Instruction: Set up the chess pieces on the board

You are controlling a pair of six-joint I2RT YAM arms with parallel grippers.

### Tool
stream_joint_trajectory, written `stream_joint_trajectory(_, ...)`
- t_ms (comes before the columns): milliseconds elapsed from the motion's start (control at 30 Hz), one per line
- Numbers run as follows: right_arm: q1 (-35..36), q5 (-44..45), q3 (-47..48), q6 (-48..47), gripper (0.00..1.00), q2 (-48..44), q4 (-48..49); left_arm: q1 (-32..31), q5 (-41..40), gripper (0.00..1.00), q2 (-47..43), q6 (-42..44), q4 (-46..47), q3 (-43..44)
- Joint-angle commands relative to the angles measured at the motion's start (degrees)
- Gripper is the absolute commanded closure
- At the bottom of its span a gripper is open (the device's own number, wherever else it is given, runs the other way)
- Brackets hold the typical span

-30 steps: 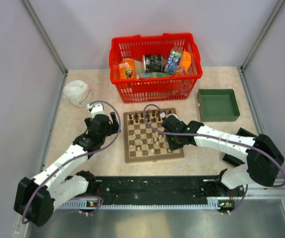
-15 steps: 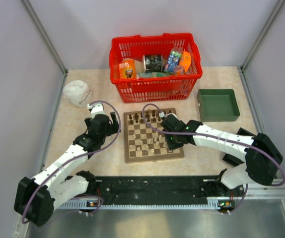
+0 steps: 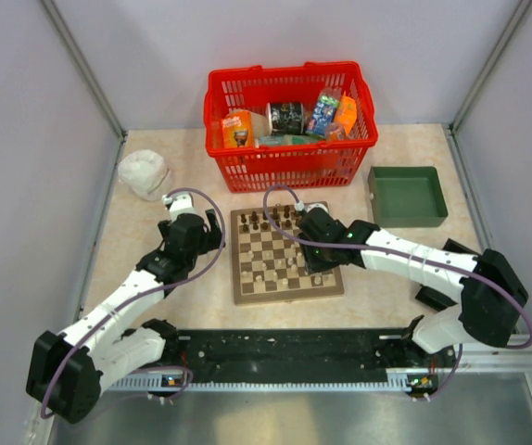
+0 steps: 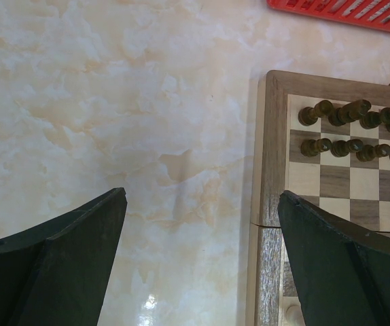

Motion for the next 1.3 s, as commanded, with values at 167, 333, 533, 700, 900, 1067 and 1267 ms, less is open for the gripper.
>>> stream_joint_trajectory(167, 0.74, 1.86, 3.06, 0.7, 0.64, 1.47, 3.26, 0.18, -0.07, 0.01, -0.38, -0.63, 1.7, 1.24)
stream_joint_trajectory(333, 0.74, 1.33, 2.97, 0.7, 0.64, 2.18, 3.97, 0.09, -0.34, 0.01, -0.55, -0.54, 1.61, 1.24)
stream_joint_trajectory(533, 0.75, 0.8, 2.71, 0.78, 0.65, 3.14, 4.32, 0.09, -0.34, 0.01, -0.47, -0.63, 1.61, 1.24)
stream_joint_trajectory(700, 0.75, 0.36, 2.7, 0.78, 0.67, 3.58, 4.85, 0.18, -0.16, 0.01, -0.12, -0.54, 1.61, 1.41)
stream_joint_trajectory(900, 0.75, 0.19, 2.44, 0.78, 0.7, 4.02, 5.2, 0.18, 0.01, 0.01, -0.2, -0.63, 1.7, 1.41)
stream_joint_trajectory(1067, 0.75, -0.16, 2.27, 0.61, 0.7, 3.93, 5.11, 0.18, 0.01, 0.01, -0.2, -0.54, 1.52, 1.5)
stream_joint_trajectory(1267, 0.66, -0.43, 1.92, 0.61, 0.7, 4.46, 5.11, 0.18, 0.19, 0.01, 0.15, -0.63, 1.61, 1.5)
